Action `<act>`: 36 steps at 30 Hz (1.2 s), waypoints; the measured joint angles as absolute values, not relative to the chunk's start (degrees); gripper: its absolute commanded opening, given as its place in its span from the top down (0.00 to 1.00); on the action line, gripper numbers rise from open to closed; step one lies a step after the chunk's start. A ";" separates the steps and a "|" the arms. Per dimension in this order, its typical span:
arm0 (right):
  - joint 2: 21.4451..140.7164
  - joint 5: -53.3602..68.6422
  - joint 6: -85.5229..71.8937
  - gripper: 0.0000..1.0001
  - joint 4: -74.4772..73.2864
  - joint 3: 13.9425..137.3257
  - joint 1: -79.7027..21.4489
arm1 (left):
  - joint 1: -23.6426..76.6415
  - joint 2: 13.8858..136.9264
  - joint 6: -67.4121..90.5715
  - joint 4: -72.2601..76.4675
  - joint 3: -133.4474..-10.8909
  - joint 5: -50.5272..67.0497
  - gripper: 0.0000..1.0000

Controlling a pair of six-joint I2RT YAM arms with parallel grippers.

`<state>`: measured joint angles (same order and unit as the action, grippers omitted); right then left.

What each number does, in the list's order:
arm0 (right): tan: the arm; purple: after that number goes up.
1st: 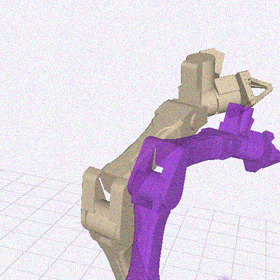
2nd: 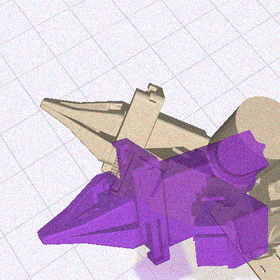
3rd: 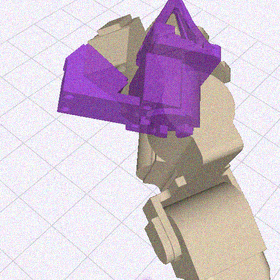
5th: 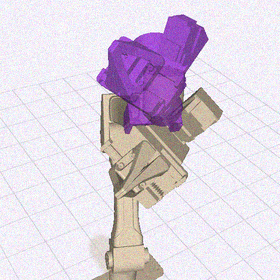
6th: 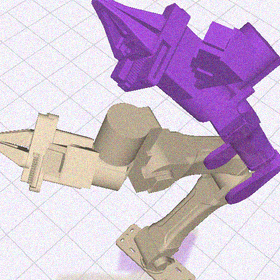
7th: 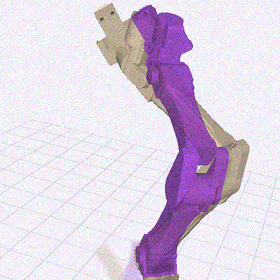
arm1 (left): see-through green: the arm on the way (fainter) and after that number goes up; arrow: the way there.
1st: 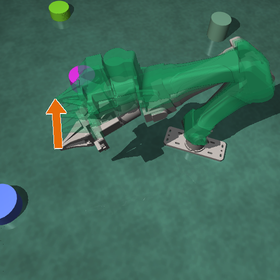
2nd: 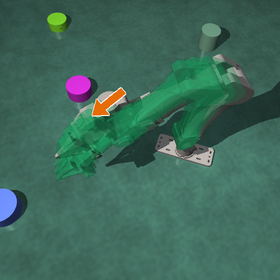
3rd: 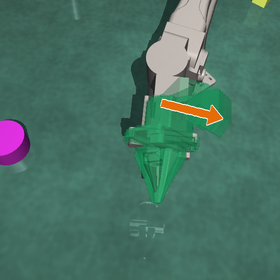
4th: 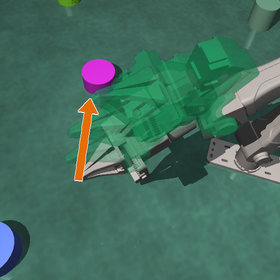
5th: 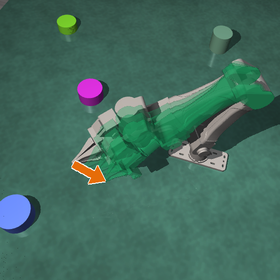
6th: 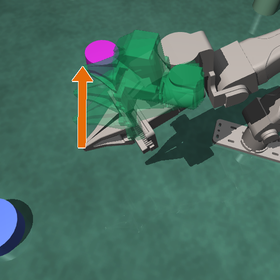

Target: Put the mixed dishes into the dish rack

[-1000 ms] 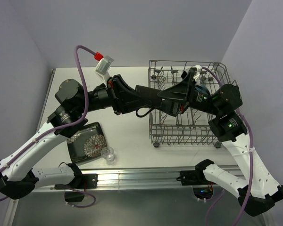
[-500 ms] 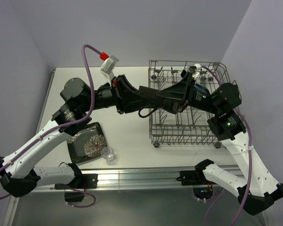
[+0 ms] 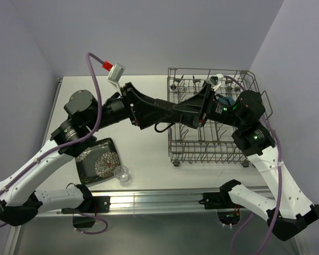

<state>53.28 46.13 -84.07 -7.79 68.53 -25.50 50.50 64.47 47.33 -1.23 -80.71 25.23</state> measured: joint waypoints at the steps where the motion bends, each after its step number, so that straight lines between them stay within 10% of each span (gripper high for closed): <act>1: 53.25 46.22 -83.55 1.00 -8.45 68.53 -25.28 | 50.50 63.83 47.09 -3.33 -80.79 22.02 0.01; 12: 56.27 42.44 -62.85 1.00 -34.06 76.69 -11.42 | 50.06 58.94 62.98 -54.30 -90.83 -27.59 0.01; 20: 63.64 21.39 -39.70 1.00 -58.26 91.59 -10.72 | 50.06 61.17 64.36 -60.40 -83.48 -26.09 0.02; 36: 69.25 0.43 -26.48 1.00 -63.44 77.17 -11.97 | 50.06 59.68 68.47 -60.97 -73.19 -19.25 0.04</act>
